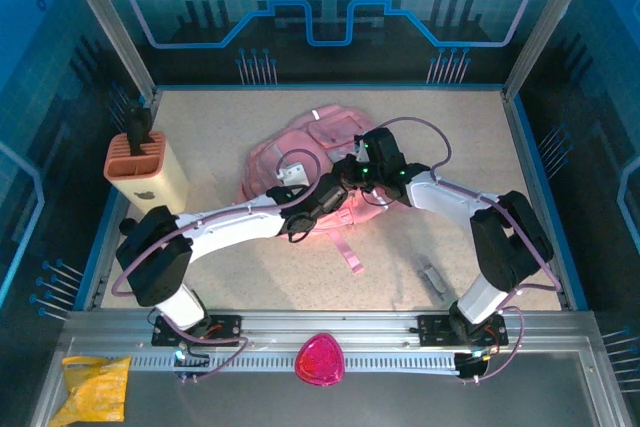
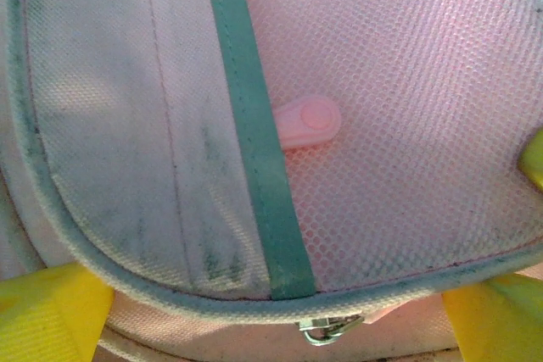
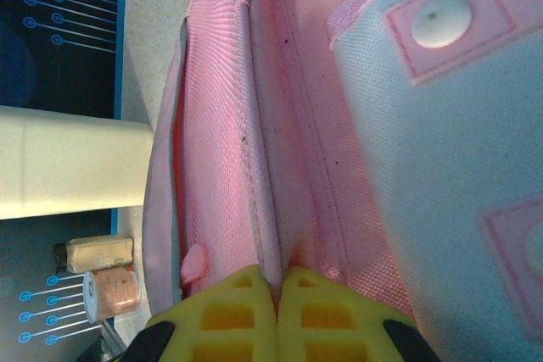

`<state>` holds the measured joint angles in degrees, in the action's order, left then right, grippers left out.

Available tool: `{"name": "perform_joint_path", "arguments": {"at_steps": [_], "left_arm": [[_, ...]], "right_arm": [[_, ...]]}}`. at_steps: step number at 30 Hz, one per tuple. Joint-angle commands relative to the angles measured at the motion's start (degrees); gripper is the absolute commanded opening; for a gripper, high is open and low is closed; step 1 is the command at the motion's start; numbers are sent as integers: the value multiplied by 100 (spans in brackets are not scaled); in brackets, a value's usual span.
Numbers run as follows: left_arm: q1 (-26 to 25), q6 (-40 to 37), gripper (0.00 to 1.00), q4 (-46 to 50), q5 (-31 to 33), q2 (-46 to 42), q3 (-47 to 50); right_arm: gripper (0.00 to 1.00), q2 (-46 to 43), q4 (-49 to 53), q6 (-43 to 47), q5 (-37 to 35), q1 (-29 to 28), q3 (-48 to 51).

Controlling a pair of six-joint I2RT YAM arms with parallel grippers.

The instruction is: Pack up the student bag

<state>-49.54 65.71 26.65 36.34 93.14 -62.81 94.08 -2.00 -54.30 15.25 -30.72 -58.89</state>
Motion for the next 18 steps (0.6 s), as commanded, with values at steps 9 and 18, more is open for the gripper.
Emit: {"name": "perform_joint_path", "arguments": {"at_steps": [9, 18], "left_arm": [[234, 421, 97, 685, 233, -17, -18], [241, 586, 79, 1011, 299, -897, 869]], "right_arm": [[0, -198, -626, -54, 251, -107, -106], [0, -163, -580, -2, 276, -66, -189]]}}
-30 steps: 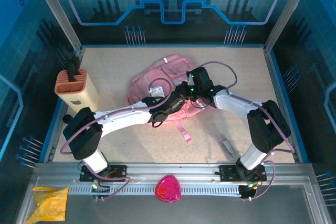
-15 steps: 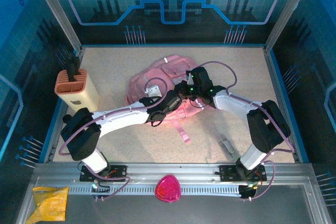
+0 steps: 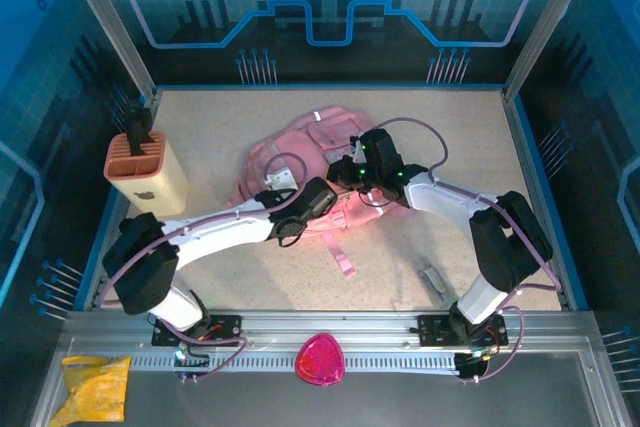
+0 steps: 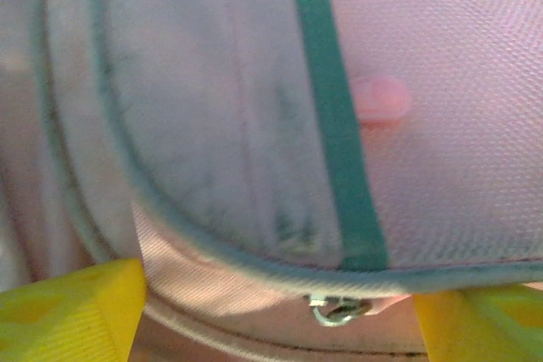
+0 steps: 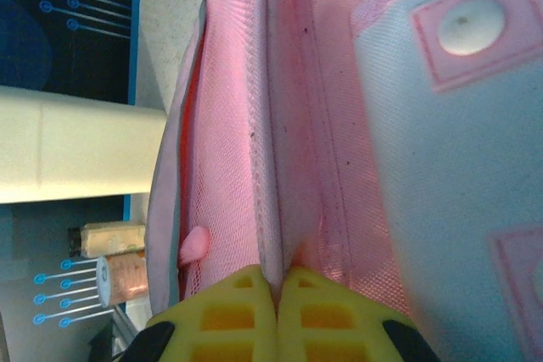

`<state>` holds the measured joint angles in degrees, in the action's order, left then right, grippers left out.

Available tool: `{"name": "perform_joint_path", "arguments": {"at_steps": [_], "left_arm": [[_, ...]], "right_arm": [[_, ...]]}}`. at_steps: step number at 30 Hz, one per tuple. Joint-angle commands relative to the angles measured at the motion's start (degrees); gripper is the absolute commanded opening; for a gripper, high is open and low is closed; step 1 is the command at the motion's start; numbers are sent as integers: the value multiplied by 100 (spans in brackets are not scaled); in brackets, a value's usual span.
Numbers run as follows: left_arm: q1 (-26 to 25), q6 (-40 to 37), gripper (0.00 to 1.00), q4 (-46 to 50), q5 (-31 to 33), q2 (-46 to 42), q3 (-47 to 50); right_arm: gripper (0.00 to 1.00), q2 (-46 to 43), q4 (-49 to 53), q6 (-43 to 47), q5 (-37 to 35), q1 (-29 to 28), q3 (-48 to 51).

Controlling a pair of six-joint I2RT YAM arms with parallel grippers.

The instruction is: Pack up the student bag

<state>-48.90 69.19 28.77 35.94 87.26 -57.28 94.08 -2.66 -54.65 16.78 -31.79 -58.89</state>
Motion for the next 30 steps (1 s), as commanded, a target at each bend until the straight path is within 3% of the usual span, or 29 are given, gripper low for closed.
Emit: {"name": "perform_joint_path", "arguments": {"at_steps": [1, 7, 13, 19, 30], "left_arm": [[178, 179, 77, 769, 318, -412, 399], [125, -414, 68, 703, 29, -617, 481], [-45, -1732, 65, -2, -569, -648, 236], [24, -1919, 61, 254, -607, -404, -87], [436, -2132, 39, -226, -895, -197, -57]], "right_arm": [[0, -146, -508, 42, 132, 37, -204], [0, -58, -526, 30, 194, 61, -273], [0, -31, -495, 49, 203, 72, -340], [0, 5, -551, 24, 246, 92, -288], [0, -86, -489, 36, 246, 131, -300]]}}
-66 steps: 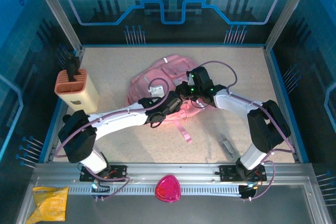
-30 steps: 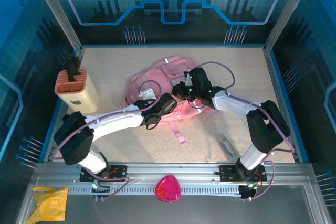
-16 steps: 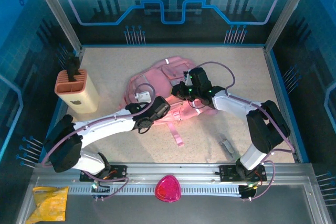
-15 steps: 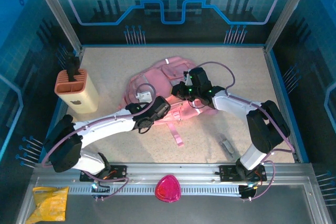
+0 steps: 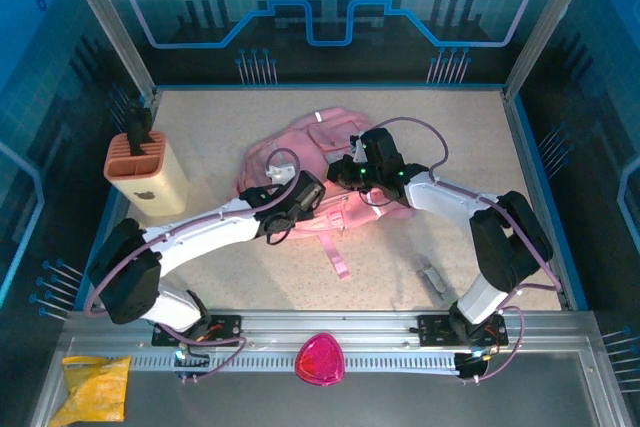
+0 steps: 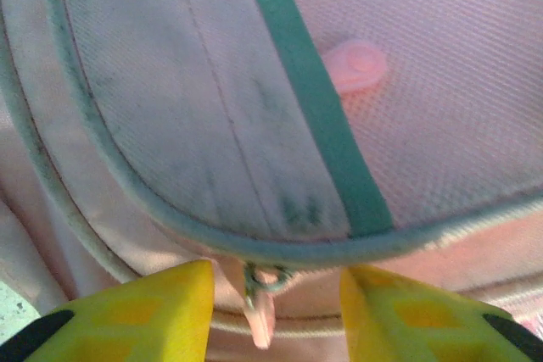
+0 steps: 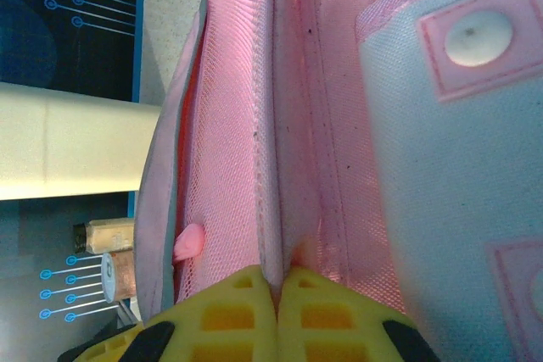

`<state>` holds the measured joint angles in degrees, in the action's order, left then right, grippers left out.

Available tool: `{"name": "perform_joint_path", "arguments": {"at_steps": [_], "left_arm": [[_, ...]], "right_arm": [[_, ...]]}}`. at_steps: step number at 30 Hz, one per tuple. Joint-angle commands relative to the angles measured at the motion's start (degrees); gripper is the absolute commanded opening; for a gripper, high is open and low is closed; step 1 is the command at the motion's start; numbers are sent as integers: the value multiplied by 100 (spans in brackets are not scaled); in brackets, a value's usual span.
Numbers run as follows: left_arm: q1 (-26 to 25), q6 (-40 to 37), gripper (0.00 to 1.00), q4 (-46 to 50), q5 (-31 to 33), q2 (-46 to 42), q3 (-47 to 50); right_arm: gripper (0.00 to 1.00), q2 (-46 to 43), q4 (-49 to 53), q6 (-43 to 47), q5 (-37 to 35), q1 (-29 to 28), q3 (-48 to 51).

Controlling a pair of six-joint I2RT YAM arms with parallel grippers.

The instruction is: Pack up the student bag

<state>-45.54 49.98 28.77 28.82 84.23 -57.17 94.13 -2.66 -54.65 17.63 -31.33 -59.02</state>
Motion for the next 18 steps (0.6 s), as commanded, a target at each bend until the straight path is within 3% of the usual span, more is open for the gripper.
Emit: {"name": "perform_joint_path", "arguments": {"at_steps": [1, 5, 11, 16, 18], "left_arm": [[135, -285, 36, -314, -251, 112, -50], [263, -392, 27, -241, -177, 97, -12], [657, -983, 0, -568, -620, -289, 392], [1034, -2021, 0, -723, -1555, -706, 618], [1156, -2326, 0, -540, -1559, -783, 582]], "right_arm": [[0, -88, -490, 44, 154, 89, -277], [0, -138, -417, 83, 156, 126, -263], [0, -217, -205, 246, 154, 197, -261], [0, -268, -69, 341, 325, 443, -250], [0, -283, 2, 355, 469, 583, -259]]}}
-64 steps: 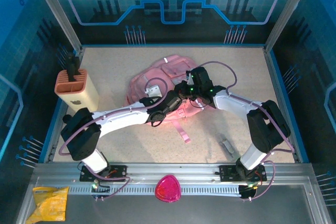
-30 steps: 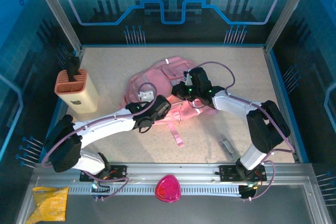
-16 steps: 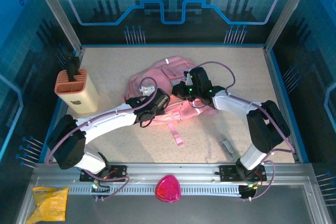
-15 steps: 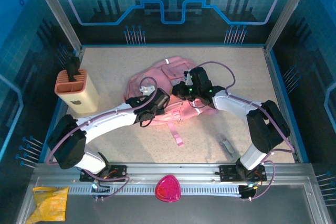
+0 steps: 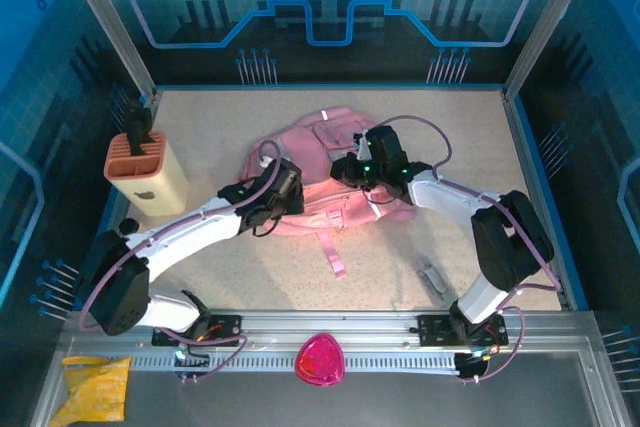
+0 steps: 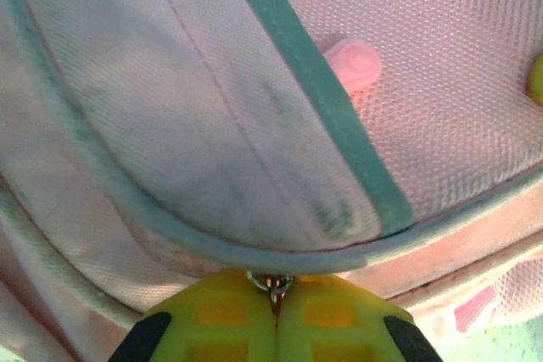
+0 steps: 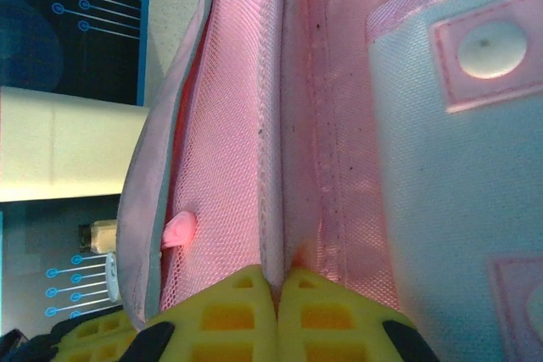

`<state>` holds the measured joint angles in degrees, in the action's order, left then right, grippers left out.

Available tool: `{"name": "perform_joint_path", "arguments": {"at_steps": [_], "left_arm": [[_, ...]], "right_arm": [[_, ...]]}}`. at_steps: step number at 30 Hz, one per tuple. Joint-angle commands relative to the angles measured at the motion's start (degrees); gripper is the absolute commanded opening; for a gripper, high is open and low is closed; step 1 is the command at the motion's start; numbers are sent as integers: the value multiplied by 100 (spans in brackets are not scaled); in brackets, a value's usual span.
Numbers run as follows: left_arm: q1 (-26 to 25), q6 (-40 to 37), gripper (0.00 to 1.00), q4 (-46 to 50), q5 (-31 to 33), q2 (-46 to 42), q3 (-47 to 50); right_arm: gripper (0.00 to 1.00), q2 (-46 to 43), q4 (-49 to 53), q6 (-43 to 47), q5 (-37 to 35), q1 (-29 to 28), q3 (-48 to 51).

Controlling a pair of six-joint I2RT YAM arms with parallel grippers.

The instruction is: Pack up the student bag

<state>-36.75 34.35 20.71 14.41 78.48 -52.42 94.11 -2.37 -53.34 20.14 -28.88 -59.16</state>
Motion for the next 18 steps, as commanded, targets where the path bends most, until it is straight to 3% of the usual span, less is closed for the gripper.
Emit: {"name": "perform_joint_path", "arguments": {"at_steps": [1, 5, 9, 11, 14, 18], "left_arm": [[344, -938, 0, 345, -138, -233, 84], [503, -1234, 0, 404, -260, -195, 18], [345, -1235, 0, -349, -1568, -132, 107], [57, -1155, 0, -777, -1807, 21, 72], [-416, -982, 0, -736, -1523, 503, -410], [-769, -619, 0, -808, -1392, 1088, -898]], "right_arm": [[0, -311, 46, 265, 220, 392, -237], [0, -294, 334, 469, 371, 586, -377], [0, -40, 584, 661, 612, 868, -680], [1, 122, 928, 885, 640, 1073, -993], [28, 349, 1397, 1160, 935, 1378, -1428], [52, -48, 1631, 1219, 1082, 1612, -1139]]}}
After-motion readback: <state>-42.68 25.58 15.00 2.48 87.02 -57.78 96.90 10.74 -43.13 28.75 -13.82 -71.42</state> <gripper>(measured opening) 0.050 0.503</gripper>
